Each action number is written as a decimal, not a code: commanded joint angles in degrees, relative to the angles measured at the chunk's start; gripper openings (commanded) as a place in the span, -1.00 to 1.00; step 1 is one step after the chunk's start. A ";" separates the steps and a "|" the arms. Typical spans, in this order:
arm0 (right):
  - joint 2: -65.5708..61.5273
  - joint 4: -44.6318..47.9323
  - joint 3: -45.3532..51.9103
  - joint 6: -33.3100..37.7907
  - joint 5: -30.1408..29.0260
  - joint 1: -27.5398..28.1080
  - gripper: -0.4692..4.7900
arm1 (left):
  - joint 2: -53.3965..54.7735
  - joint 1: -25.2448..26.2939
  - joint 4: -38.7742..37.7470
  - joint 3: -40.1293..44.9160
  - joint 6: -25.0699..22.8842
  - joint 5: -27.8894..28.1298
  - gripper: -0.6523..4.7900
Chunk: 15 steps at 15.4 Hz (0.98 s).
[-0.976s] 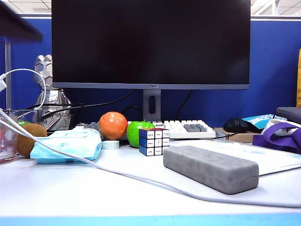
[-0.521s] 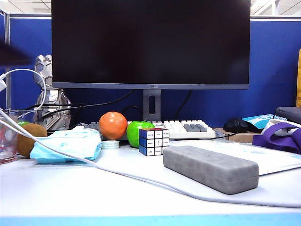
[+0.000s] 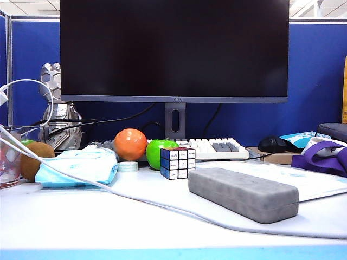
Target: Pick up the glasses, fold the temples of the glasses, place the glasses into the glasses case, and finally close the glasses case.
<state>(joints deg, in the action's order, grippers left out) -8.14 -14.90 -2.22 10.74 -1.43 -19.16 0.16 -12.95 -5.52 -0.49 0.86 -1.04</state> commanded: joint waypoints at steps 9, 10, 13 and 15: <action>0.04 0.13 0.15 0.13 0.24 -0.09 -0.84 | -0.11 12.50 -4.96 0.02 0.79 4.04 -0.78; 0.17 0.13 0.15 0.13 0.24 -0.11 -0.84 | -0.11 12.76 -4.96 0.02 1.11 4.04 -0.78; 0.28 0.13 0.15 0.13 0.24 -0.11 -0.84 | -0.11 12.66 -4.72 0.02 1.11 3.87 -0.77; 0.31 0.13 0.15 0.13 0.24 -0.11 -0.84 | -0.11 12.66 -4.70 0.02 1.11 3.61 -0.77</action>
<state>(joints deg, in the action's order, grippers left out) -7.88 -14.87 -2.22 10.74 -1.28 -19.18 0.16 -0.25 -9.48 -0.54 1.80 2.59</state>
